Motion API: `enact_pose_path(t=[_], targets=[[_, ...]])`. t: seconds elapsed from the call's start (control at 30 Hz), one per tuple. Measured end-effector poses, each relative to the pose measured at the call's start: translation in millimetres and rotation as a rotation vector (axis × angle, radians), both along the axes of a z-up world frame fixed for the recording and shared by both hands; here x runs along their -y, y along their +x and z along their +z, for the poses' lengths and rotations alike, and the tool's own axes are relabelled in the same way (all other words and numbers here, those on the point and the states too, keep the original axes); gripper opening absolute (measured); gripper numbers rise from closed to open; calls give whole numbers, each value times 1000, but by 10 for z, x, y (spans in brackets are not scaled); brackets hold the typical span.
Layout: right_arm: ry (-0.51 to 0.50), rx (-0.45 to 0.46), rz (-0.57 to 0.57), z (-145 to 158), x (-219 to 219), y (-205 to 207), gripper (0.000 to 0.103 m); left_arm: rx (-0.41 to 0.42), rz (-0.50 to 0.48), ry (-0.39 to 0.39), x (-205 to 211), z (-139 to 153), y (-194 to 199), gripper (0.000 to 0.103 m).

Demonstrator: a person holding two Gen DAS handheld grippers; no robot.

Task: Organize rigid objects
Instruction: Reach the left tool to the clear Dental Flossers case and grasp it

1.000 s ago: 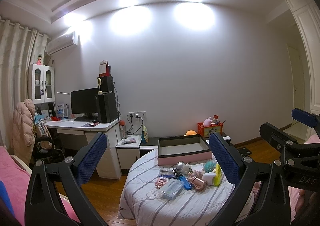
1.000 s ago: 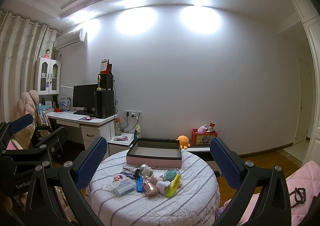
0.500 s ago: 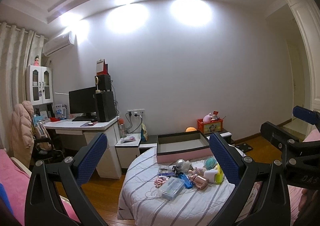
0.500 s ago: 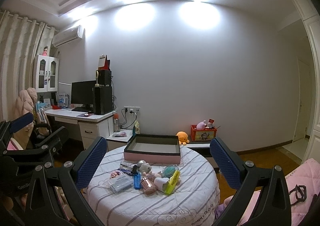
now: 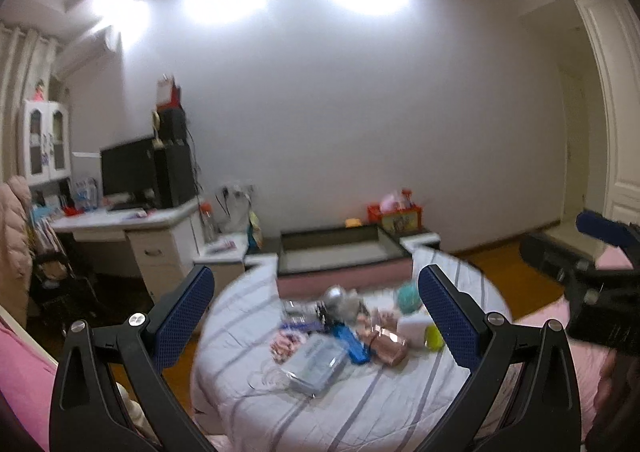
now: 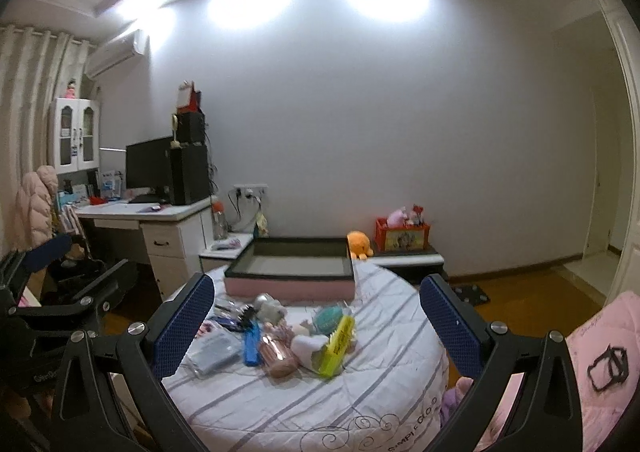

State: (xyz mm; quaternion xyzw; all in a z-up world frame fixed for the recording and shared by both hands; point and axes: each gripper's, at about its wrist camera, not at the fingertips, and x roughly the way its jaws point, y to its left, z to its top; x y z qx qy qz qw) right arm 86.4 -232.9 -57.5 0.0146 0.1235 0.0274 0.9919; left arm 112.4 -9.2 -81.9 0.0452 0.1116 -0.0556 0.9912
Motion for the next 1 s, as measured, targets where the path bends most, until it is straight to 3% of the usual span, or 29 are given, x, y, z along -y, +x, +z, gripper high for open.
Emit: enact_pose_path(t=[0.17, 0.4, 0.8, 0.87, 1.0], targets=[[43, -150, 14, -428, 156, 509, 103, -169, 2, 19, -74, -544, 525, 103], [33, -294, 8, -939, 267, 937, 103, -326, -7, 33, -140, -1107, 934, 103], [72, -425, -23, -1345, 449, 1324, 103, -498, -28, 36, -166, -1549, 1527, 103], [75, -434, -25, -1374, 464, 1378, 103, -525, -43, 22, -167, -1629, 1565, 100], [84, -448, -21, -1417, 495, 1444, 103, -523, -94, -23, -166, -1623, 1540, 76]])
